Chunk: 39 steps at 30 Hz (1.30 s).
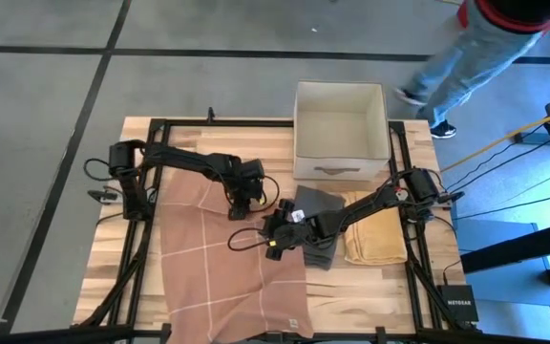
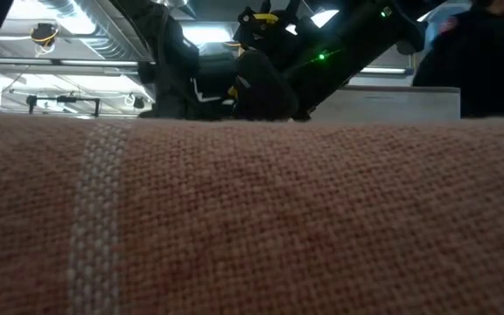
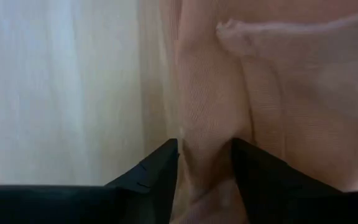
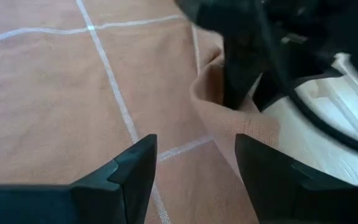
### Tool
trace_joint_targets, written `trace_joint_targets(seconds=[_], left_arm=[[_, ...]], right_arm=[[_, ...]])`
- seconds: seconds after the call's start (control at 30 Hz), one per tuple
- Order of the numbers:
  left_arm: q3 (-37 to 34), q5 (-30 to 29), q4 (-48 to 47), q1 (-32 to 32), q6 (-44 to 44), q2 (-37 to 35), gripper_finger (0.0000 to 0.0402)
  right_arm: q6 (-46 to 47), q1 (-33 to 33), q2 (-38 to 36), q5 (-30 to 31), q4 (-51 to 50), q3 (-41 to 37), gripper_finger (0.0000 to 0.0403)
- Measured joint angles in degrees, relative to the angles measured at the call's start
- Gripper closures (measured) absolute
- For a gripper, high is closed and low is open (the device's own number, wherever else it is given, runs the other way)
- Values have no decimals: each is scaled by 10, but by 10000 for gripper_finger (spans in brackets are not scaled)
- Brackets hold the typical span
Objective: Fold towel
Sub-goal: Fold the brown towel
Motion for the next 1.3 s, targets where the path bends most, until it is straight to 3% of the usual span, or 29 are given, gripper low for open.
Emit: trace_joint_targets(seconds=[0.2,0.43,0.5,0.73,0.83,1.0,1.13,1.3], left_arm=[[0,-8,10,-2,-4,5,280],[6,-85,11,0,-12,-55,384],[6,-89,15,0,-11,-69,395],[-10,-89,24,-1,-33,-73,382],[-21,-87,22,-1,-47,-63,356],[-27,-6,23,-2,-41,-49,291],[-27,-17,36,-2,-28,-44,257],[-27,-54,55,0,-21,-28,249]], right_arm=[[-1,0,0,4,-1,0,182],[-9,0,0,5,-1,0,182],[-9,0,0,5,0,0,182],[-9,0,0,4,1,0,182],[-9,0,0,4,2,0,182],[-9,0,0,3,4,0,182],[-12,0,0,2,16,0,182],[-14,0,0,3,16,0,182]])
